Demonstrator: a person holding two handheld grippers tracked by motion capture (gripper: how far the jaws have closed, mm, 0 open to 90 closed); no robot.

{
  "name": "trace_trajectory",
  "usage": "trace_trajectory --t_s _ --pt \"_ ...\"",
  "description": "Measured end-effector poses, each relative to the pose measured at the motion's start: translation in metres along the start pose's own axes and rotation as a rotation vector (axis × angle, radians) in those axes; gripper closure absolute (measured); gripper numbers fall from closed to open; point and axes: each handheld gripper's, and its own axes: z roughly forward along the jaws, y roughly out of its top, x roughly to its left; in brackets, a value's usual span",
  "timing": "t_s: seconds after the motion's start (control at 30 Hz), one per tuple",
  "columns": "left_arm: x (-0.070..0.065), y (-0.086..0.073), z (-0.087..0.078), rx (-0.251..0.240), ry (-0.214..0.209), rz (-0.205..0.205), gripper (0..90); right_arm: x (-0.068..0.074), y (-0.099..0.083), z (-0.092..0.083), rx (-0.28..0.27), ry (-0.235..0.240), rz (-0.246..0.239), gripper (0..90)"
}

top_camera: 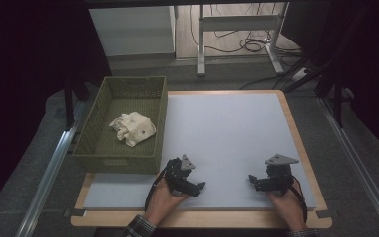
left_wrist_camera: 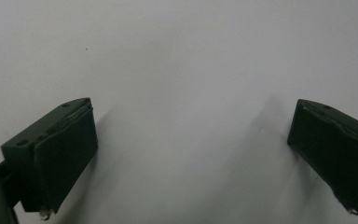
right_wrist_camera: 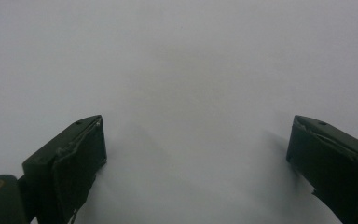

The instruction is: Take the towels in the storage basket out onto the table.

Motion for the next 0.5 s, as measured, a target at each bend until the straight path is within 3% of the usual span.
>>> trace_trajectory --t_s 0.5 --pt "0.0001 -0.0002 0.0002 -0.004 -0.002 -0.001 1.3 -0.0001 0.0000 0.0000 0.000 0.001 0.000 4.6"
